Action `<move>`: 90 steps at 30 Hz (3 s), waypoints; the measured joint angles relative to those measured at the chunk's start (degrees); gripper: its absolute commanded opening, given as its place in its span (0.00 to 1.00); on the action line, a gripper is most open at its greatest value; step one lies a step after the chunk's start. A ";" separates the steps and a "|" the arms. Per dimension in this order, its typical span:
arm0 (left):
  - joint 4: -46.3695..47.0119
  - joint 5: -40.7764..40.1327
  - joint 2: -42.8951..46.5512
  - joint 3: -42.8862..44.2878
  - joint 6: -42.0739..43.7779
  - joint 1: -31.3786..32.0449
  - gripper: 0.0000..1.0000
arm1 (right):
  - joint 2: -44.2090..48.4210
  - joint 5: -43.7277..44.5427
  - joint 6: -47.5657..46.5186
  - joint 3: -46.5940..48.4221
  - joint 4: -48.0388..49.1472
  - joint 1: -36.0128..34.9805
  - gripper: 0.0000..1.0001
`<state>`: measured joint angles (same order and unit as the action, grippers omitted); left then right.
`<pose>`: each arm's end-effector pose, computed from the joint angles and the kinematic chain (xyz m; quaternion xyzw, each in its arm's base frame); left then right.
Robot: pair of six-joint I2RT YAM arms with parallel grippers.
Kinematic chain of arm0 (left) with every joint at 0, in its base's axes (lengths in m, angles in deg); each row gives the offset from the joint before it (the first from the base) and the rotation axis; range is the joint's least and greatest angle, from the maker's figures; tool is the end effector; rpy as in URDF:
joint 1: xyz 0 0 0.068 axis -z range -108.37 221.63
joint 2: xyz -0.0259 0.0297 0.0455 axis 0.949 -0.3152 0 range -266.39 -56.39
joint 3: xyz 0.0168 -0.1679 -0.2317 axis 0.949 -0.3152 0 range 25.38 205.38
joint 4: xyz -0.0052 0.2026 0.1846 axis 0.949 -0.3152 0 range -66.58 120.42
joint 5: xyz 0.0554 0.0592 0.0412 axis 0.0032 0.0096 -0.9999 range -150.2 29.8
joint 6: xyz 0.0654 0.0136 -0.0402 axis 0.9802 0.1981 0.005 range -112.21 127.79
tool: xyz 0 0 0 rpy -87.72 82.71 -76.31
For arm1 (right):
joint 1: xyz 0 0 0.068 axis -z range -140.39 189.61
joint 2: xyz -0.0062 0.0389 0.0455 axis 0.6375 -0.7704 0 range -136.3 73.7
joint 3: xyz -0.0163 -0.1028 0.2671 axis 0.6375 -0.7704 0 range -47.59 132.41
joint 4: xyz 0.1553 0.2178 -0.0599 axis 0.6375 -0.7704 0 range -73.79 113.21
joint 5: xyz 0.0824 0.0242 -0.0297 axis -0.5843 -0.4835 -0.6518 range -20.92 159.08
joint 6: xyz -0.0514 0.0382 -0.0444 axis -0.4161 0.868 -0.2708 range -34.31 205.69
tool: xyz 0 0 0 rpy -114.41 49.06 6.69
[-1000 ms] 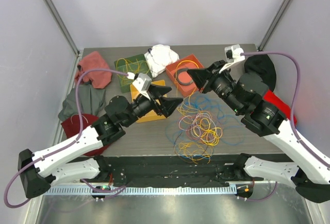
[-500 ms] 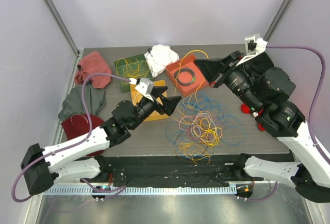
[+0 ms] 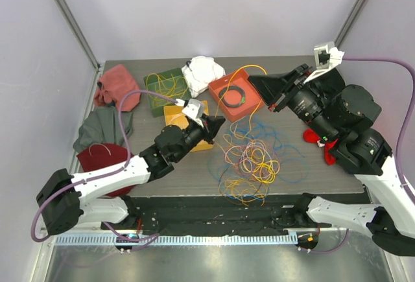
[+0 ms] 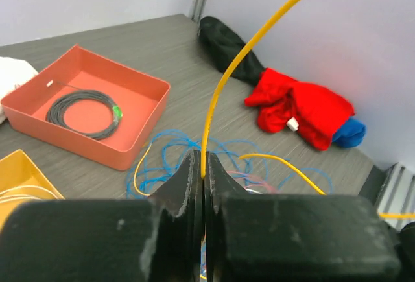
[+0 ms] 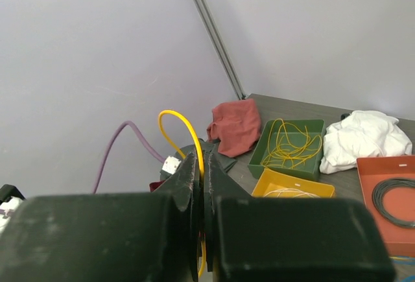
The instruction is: Untangle the cables
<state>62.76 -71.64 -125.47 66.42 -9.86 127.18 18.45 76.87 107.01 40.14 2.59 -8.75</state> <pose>0.1896 -0.2531 0.3152 0.1507 0.6638 -0.3805 0.6260 0.1291 0.1317 0.5603 -0.0957 0.6237 0.4073 0.6602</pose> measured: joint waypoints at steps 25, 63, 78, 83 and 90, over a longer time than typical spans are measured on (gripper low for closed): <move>1.73 17.99 8.15 4.13 -5.18 -0.04 0.15 | -5.31 0.57 2.93 -9.97 4.96 0.00 0.01; 4.31 22.18 7.21 6.27 -7.89 0.00 0.23 | -5.84 0.31 2.71 -10.58 6.67 0.00 0.01; 5.46 23.54 2.82 8.57 -8.33 0.00 0.41 | -6.16 -1.97 4.09 -10.58 6.91 0.00 0.01; 5.60 23.52 3.19 8.63 -8.72 0.00 0.46 | -6.16 -1.99 4.11 -10.67 6.95 0.00 0.01; 5.57 22.99 3.82 8.63 -8.57 0.00 0.48 | -6.16 -2.80 4.59 -10.80 7.37 0.00 0.01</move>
<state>68.34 -48.65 -121.64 75.05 -18.42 127.18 12.29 74.07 111.60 29.34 9.95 -8.75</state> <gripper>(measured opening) 0.475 0.037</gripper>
